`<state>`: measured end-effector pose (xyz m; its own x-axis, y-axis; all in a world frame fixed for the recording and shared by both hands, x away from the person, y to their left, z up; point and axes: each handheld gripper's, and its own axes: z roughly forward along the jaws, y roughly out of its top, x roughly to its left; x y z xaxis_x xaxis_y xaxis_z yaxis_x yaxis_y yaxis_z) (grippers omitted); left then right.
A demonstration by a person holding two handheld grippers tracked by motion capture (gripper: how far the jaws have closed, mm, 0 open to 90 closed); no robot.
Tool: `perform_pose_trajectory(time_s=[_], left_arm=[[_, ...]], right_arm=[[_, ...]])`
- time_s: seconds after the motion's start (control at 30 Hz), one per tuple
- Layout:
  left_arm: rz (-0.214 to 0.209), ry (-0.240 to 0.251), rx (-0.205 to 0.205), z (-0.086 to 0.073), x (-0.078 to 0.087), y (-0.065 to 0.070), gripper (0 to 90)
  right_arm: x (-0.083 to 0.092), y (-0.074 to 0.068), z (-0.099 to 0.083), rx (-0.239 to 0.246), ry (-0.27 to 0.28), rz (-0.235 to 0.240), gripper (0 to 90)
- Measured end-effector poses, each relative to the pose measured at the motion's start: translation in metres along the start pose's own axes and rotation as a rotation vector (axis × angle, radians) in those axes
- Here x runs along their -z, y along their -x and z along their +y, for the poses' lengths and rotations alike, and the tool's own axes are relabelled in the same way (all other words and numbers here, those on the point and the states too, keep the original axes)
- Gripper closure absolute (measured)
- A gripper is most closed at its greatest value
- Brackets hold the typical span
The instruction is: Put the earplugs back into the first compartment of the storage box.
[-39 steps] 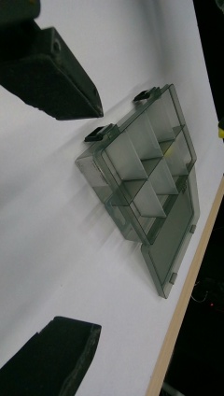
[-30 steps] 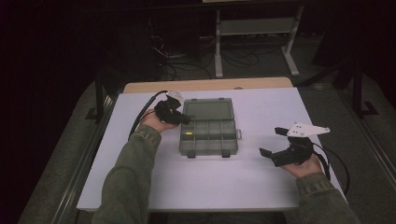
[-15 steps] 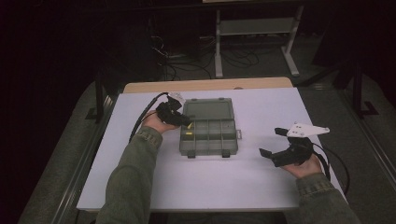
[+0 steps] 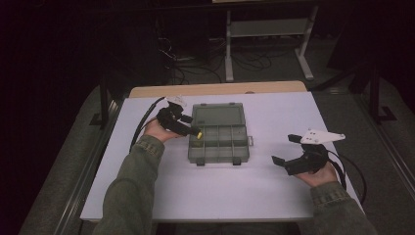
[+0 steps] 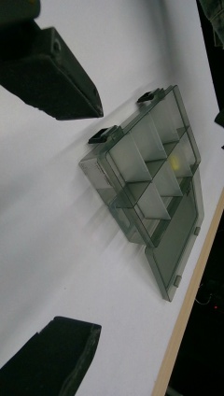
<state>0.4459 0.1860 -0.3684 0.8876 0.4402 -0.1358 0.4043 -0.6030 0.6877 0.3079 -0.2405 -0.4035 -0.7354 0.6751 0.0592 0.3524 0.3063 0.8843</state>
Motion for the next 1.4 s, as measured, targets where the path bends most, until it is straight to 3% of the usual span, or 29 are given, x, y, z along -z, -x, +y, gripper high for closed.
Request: perform_pose_trajectory(time_s=[0.03,0.1,0.23,0.4,0.6,0.73,0.97,1.2,1.4], left_arm=[[-0.006,0.007,-0.003,0.000,0.001,0.001,28.4],[-0.014,0.030,-0.003,-0.001,0.004,0.004,16.3],[-0.006,0.081,0.003,-0.005,0.012,0.007,5.8],[0.017,0.121,0.008,-0.012,0.025,0.012,0.0],[0.038,0.156,0.001,-0.020,0.037,0.018,0.0],[0.079,0.179,0.001,-0.034,0.046,0.021,0.0],[0.103,0.215,0.009,-0.050,0.055,0.025,0.0],[0.136,0.280,0.002,-0.060,0.064,0.037,0.0],[0.170,0.296,0.000,-0.072,0.072,0.046,0.0]], right_arm=[[0.000,0.000,0.000,0.000,0.000,0.000,0.0],[0.000,0.000,0.000,-0.001,-0.002,0.001,0.0],[0.000,0.000,0.000,-0.003,-0.002,0.000,0.0],[0.000,0.000,0.000,-0.001,-0.004,0.001,0.0],[0.000,0.000,0.000,-0.003,-0.004,-0.001,0.0],[0.000,0.000,0.000,-0.003,-0.004,0.000,0.0],[0.000,0.000,-0.001,-0.003,-0.005,0.000,0.0],[0.000,0.000,-0.001,-0.004,-0.006,-0.001,0.0],[0.002,0.000,-0.002,-0.011,0.000,0.000,0.0]])
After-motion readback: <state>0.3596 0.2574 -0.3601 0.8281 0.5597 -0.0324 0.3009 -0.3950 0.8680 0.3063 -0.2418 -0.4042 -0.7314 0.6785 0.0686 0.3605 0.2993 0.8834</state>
